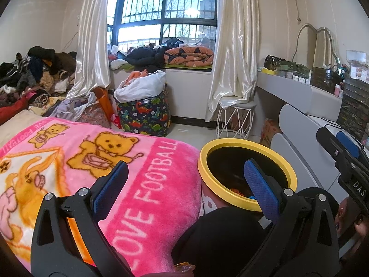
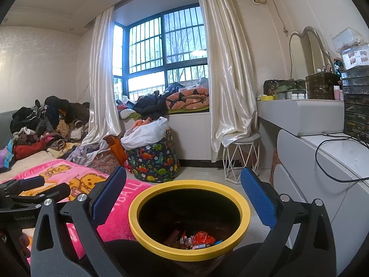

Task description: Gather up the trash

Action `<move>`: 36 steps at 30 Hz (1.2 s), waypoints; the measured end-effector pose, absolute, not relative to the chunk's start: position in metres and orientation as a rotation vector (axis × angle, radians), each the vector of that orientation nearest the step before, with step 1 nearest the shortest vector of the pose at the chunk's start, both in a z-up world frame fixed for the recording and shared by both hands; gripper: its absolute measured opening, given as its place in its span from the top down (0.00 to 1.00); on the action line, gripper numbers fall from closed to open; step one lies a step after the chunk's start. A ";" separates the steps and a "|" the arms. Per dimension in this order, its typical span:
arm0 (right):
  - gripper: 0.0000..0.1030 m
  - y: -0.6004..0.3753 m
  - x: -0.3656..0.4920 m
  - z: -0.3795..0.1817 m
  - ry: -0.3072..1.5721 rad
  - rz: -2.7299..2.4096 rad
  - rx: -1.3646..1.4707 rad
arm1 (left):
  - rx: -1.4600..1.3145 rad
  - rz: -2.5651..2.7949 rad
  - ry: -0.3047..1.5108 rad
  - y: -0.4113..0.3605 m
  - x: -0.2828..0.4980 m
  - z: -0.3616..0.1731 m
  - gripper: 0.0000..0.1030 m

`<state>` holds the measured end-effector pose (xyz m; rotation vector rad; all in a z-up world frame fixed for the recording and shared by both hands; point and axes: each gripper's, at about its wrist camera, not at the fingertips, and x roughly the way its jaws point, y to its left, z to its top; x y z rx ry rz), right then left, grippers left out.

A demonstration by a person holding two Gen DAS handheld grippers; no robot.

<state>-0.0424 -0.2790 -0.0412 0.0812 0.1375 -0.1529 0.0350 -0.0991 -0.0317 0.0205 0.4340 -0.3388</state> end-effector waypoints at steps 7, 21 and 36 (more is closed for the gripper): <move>0.06 -0.277 -0.043 -0.041 0.138 -0.153 0.081 | 0.020 -0.336 0.436 -0.100 0.035 -0.032 0.11; 0.06 -0.272 -0.044 -0.032 0.127 -0.134 0.086 | 0.025 -0.304 0.439 -0.098 0.036 -0.034 0.11; 0.06 -0.057 0.047 0.033 0.314 0.730 -0.030 | -0.212 0.298 0.588 0.136 0.006 -0.044 0.11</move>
